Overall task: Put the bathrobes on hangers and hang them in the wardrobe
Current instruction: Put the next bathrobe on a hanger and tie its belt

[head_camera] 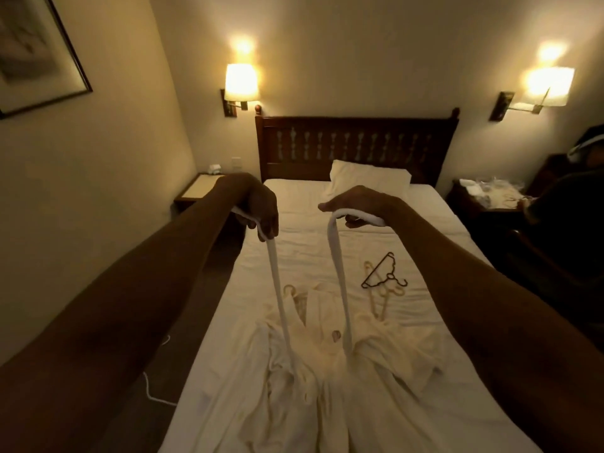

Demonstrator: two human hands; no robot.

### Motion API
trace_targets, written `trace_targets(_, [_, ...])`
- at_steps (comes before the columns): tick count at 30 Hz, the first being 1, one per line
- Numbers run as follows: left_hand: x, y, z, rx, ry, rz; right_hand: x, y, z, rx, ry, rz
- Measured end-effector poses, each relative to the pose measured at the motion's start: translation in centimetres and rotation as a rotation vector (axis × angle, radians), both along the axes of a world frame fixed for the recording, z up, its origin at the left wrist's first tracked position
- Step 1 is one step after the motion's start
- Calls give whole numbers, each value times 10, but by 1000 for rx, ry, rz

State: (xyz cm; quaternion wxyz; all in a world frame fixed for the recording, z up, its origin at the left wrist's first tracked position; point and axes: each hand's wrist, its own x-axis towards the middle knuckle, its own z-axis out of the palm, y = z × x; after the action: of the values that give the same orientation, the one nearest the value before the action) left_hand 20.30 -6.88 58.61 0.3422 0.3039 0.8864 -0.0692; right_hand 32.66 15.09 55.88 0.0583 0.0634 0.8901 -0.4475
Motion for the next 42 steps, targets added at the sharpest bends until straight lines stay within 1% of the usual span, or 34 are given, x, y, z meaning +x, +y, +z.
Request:
trace_targets(1, [-1,0,8,-19,13,8,-2,1,7,-6,-70,5])
trace_targets(2, [-2,-1,15,-39,25,19,-2,2,13,-61,-133,5])
trace_targets(4, [-3,0,30,-55,64,38,-9,6,20,-147,-163,41])
trace_targets(7, [-1,7,48,9,166,67,-19,13,33,-74,-147,125])
trace_targets(9, [-1,14,54,110,234,53,-24,18,43,-20,-140,187])
trace_targets(11, [-4,21,53,301,286,35,-28,24,49,-10,-127,228])
trace_targets(12, [-5,23,51,418,283,35,-29,27,52,-41,-126,228])
trace_targets(14, [-3,29,42,666,219,80,-32,33,55,-68,-127,256])
trace_targets(15, [-2,31,35,794,191,129,-34,36,58,-49,-119,284])
trace_targets(18, [5,40,5,1147,109,354,-37,41,65,-61,-73,326])
trace_targets(20, [11,48,-17,1320,-38,557,-40,39,69,11,96,339])
trace_targets(22, [18,56,-31,1429,-190,764,-47,37,69,107,273,341])
trace_targets(24, [18,64,-38,1487,-239,895,-54,35,66,213,408,338])
trace_targets(26, [14,68,-44,1523,-220,935,-63,36,63,294,530,308])
trace_targets(27, [11,70,-47,1529,-218,928,-66,36,61,294,579,286])
trace_targets(29, [8,71,-53,1491,-232,827,-72,37,55,262,646,263])
trace_targets(31, [7,74,-54,1440,-277,703,-78,38,49,263,678,261])
trace_targets(34, [5,81,-54,1404,-480,643,-86,41,47,231,650,260])
trace_targets(35, [4,85,-54,1376,-502,621,-88,42,46,197,635,265])
trace_targets(37, [5,91,-55,1342,-485,577,-92,45,41,143,657,293])
trace_targets(40, [8,95,-59,1369,-452,544,-93,51,32,84,717,264])
trace_targets(42, [6,95,-63,1391,-383,545,-94,58,28,5,734,244])
